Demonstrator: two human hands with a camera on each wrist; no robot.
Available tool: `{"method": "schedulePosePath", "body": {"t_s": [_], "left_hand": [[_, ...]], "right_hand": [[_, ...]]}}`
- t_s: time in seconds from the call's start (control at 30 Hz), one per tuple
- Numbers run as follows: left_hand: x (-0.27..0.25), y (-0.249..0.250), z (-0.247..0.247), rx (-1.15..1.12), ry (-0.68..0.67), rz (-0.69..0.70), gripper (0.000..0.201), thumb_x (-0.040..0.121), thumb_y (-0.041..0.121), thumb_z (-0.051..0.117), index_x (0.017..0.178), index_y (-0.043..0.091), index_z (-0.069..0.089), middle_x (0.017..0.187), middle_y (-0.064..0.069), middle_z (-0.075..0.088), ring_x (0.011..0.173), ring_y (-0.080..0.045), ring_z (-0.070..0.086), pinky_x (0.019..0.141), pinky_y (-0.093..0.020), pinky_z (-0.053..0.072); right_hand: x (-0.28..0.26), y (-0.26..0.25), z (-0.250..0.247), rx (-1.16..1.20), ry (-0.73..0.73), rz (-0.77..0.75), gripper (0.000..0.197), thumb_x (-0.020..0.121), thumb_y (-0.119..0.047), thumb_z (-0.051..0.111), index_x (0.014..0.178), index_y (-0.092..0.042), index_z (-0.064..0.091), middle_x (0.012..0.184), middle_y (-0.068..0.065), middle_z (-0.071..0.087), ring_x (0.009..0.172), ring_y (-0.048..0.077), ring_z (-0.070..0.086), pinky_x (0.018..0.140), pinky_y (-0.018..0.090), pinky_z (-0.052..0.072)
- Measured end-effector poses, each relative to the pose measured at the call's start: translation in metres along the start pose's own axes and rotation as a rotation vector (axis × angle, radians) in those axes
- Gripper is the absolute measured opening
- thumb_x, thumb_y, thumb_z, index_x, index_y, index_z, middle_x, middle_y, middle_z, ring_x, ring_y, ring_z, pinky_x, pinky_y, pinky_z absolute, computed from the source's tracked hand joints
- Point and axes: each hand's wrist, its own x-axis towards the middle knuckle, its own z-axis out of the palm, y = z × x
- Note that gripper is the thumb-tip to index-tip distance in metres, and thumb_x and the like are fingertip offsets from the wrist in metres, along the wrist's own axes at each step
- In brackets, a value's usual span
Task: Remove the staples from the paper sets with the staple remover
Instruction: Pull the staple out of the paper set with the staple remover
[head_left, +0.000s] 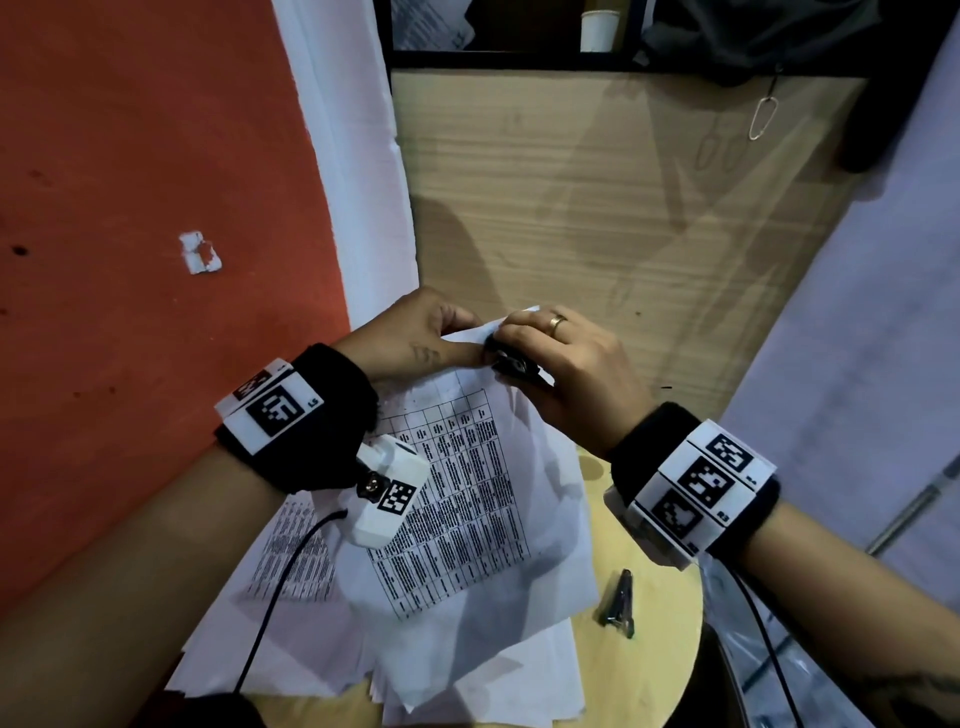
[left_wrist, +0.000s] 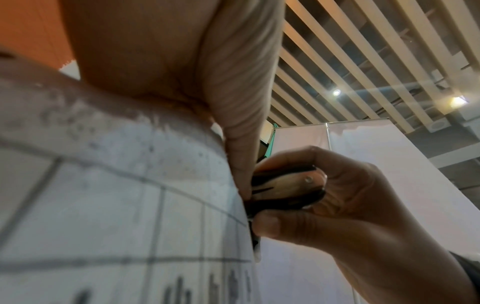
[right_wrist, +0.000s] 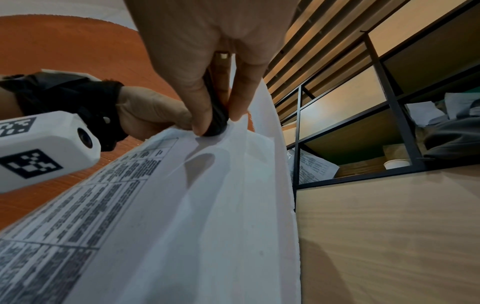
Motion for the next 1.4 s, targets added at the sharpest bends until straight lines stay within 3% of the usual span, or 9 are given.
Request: {"method": "schedulePosePath", "body": {"t_s": [0.13,0.3,0.6,0.77,0.93,1.07,1.17,1.3,1.4], "left_hand": [[0.0,-0.001,-0.001,-0.017,-0.029,-0.004,0.02,0.081,0.009,0.071,0.065,0.019,0.067,0.059,0.013,0.053,0.059,0.0,0.044,0.055,-0.015,0.033],[0.001,-0.004,-0.003,-0.012,-0.048,0.0,0.018,0.079,0.026,0.074,0.085,0.008,0.071,0.078,-0.002,0.065,0.074,-0.007,0.055,0.069,-0.024,0.041],[-0.002,-0.002,0.001,-0.213,0.028,0.031,0.008,0.085,0.001,0.062,0.089,0.003,0.068,0.072,0.011,0.071,0.069,0.002,0.063,0.069,-0.012,0.049],[-0.004,-0.004,0.004,-0.219,0.079,0.007,0.015,0.086,-0.001,0.061,0.083,0.013,0.067,0.065,0.015,0.069,0.063,0.007,0.062,0.062,-0.009,0.047],[-0.002,-0.019,0.0,-0.061,0.198,-0.038,0.011,0.077,0.023,0.075,0.073,0.014,0.071,0.072,-0.002,0.068,0.067,-0.011,0.06,0.07,-0.029,0.046],[-0.001,-0.031,-0.004,0.101,0.246,-0.053,0.014,0.072,0.039,0.074,0.075,0.026,0.071,0.07,-0.001,0.07,0.066,-0.012,0.058,0.073,-0.037,0.049],[-0.001,-0.038,-0.005,0.173,0.209,-0.075,0.025,0.061,0.061,0.066,0.072,0.038,0.07,0.073,0.011,0.071,0.073,-0.017,0.066,0.082,-0.042,0.051],[0.005,-0.052,-0.004,0.257,0.264,-0.069,0.052,0.056,0.07,0.063,0.071,0.02,0.069,0.076,-0.009,0.071,0.08,-0.033,0.067,0.075,-0.049,0.052],[0.008,-0.056,-0.001,0.308,0.31,-0.055,0.067,0.053,0.075,0.06,0.069,0.01,0.067,0.062,-0.011,0.063,0.063,-0.031,0.06,0.067,-0.043,0.051]], "right_hand": [[-0.002,0.0,0.0,0.043,0.025,0.024,0.017,0.073,-0.007,0.071,0.087,0.0,0.068,0.092,0.01,0.068,0.079,0.031,0.063,0.062,0.035,0.053],[-0.004,-0.001,-0.002,0.213,0.064,0.157,0.022,0.072,-0.01,0.074,0.092,-0.001,0.068,0.091,0.008,0.068,0.083,0.02,0.059,0.067,0.037,0.051],[-0.005,-0.007,-0.008,0.603,0.189,0.482,0.034,0.067,-0.012,0.079,0.098,-0.012,0.066,0.089,-0.01,0.064,0.086,0.005,0.059,0.068,0.015,0.053],[-0.007,-0.005,-0.009,0.56,0.192,0.528,0.033,0.066,-0.023,0.078,0.097,-0.018,0.068,0.088,-0.017,0.066,0.085,0.0,0.062,0.073,0.03,0.056],[-0.031,0.005,0.002,0.432,0.091,0.568,0.029,0.066,-0.026,0.077,0.089,-0.01,0.071,0.086,-0.005,0.069,0.079,-0.002,0.059,0.07,0.012,0.047],[-0.061,0.027,0.017,0.202,-0.227,0.782,0.027,0.069,-0.031,0.078,0.087,-0.014,0.067,0.088,0.004,0.071,0.084,0.022,0.065,0.077,0.037,0.05],[-0.069,0.033,0.023,0.094,-0.444,0.917,0.037,0.069,-0.04,0.076,0.091,-0.013,0.065,0.092,0.008,0.069,0.088,0.028,0.062,0.074,0.039,0.05],[-0.065,0.034,0.021,0.22,-0.372,0.973,0.037,0.065,-0.036,0.08,0.091,-0.013,0.067,0.091,0.006,0.07,0.089,0.025,0.063,0.077,0.039,0.051],[-0.055,0.03,0.017,0.693,-0.248,1.12,0.031,0.064,-0.02,0.083,0.089,-0.015,0.067,0.085,0.004,0.069,0.079,0.019,0.065,0.063,0.029,0.052]]}}
